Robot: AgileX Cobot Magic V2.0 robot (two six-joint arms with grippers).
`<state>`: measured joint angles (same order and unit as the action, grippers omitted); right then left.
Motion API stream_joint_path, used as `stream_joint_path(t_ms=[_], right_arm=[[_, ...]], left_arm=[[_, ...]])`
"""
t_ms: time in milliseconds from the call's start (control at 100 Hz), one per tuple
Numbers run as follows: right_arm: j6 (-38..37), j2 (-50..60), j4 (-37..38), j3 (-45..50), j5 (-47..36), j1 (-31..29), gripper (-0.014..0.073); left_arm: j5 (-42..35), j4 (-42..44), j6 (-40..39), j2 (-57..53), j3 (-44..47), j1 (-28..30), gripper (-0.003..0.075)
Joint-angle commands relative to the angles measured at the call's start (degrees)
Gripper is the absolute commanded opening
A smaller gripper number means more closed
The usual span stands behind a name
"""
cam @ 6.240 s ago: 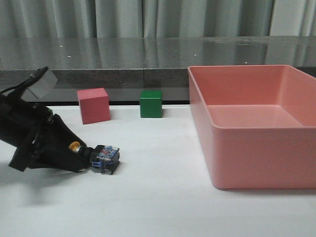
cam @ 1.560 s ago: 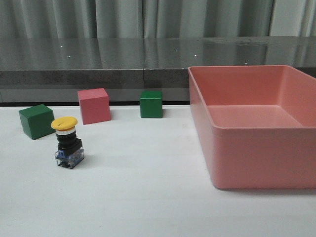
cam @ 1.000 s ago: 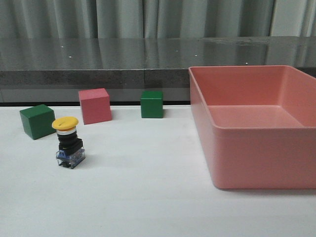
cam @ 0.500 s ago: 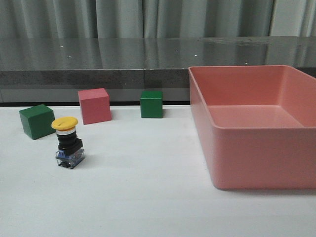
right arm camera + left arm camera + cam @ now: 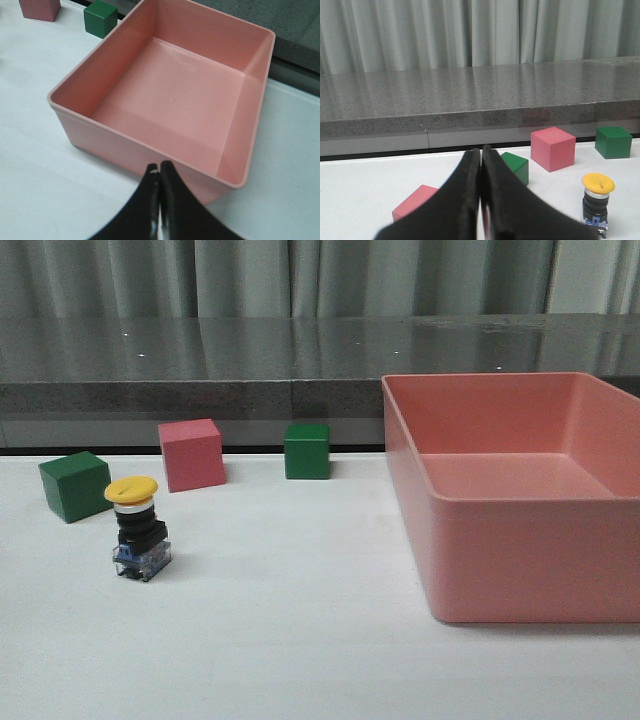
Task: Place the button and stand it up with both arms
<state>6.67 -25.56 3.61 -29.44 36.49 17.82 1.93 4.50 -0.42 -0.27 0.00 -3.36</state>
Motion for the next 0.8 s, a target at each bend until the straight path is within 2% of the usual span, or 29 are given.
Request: stream_joint_path(t_ms=[0,140,260,390,540,680,790], right_arm=[[0.10,-0.32,0.60,-1.09,-4.02,-0.41,-0.0062],[-0.01,3.29,2.52,1.28,-8.60,-1.19,-0.0062],[-2.40,10.63,2.48,6.90,-21.82,-4.22,-0.0062],[-2.94,19.18,2.34,14.55,-31.03,-8.88,-0.0062],[-3.00,27.54,-2.14,21.14,-31.73,-12.95,-0.0062],[-3.06,27.15,-6.68,25.34,-32.55,-15.56,-0.0062],[-3.11,27.20,-7.06,28.08,-35.18,-16.45,-0.0062]], left_arm=[[-4.85,0.09,-0.62,-1.81,2.61,0.11,-0.0020],[-4.85,0.09,-0.62,-1.81,2.61,0.11,-0.0020],[-4.85,0.09,-0.62,-1.81,2.61,0.11,-0.0020],[-4.85,0.09,-0.62,-1.81,2.61,0.11,-0.0020],[-4.85,0.09,-0.62,-1.81,2.61,0.11,-0.0020],[-4.74,0.09,-0.62,-1.81,2.61,0.11,-0.0020],[-4.62,0.09,-0.62,-1.81,2.61,0.11,-0.0020]])
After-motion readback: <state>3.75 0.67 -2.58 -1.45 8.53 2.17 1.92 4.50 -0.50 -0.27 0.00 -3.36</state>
